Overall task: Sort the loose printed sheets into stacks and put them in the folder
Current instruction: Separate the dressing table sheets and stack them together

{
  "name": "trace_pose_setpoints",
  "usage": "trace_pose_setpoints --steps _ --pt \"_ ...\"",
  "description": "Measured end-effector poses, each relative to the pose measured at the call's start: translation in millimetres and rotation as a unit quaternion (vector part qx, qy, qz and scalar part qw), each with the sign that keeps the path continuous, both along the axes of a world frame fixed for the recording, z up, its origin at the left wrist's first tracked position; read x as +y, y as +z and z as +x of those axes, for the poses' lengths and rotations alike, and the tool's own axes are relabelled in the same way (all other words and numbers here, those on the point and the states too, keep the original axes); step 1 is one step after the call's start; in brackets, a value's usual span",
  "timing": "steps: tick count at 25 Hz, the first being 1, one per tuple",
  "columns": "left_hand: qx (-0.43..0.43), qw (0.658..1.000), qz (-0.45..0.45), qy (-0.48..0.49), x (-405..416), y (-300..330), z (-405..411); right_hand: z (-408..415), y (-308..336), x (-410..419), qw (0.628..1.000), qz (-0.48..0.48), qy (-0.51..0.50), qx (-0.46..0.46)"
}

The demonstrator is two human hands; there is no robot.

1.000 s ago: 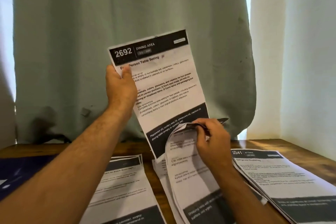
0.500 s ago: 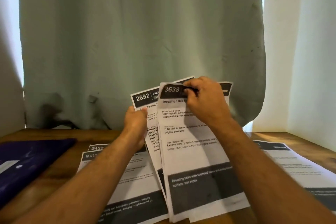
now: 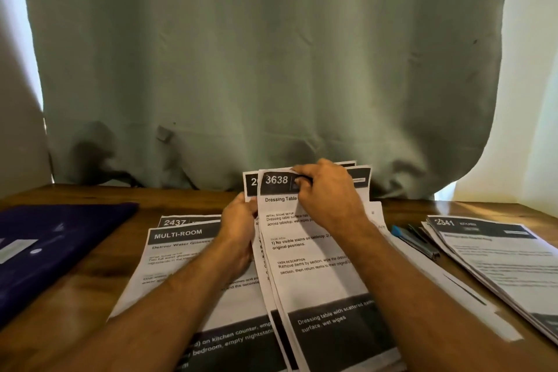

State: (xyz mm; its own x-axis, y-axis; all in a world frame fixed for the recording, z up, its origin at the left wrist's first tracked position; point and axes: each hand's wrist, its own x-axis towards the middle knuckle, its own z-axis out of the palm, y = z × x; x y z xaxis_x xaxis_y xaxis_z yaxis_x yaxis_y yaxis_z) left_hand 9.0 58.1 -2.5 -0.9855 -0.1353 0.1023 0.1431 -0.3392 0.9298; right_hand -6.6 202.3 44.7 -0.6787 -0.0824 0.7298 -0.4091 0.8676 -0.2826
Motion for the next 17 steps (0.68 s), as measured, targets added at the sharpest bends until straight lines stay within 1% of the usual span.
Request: trace_pose_setpoints --steps 3,5,7,11,13,15,17 --pt "-0.015 0.999 -0.020 -0.040 0 -5 0 -1 -14 -1 0.999 -0.003 -0.009 -0.031" --pt "0.005 0.997 -0.053 -0.051 1 -7 0 3 -23 -1 0.999 -0.014 -0.015 -0.039" --pt "0.038 0.996 -0.074 -0.042 2 -7 4 10 -29 -2 0.999 -0.046 -0.011 -0.018" --pt "0.072 0.993 -0.069 -0.064 0 -8 15 21 -31 -3 0.992 -0.122 0.026 0.008" --pt "0.064 0.994 -0.074 -0.052 1 -9 18 23 -30 -5 0.991 -0.132 0.026 0.007" --pt "0.052 0.993 -0.101 -0.034 2 -11 21 24 -30 -3 0.990 -0.140 0.027 0.004" --pt "0.051 0.990 -0.125 -0.036 5 -12 21 22 -28 2 0.989 -0.145 0.026 -0.003"
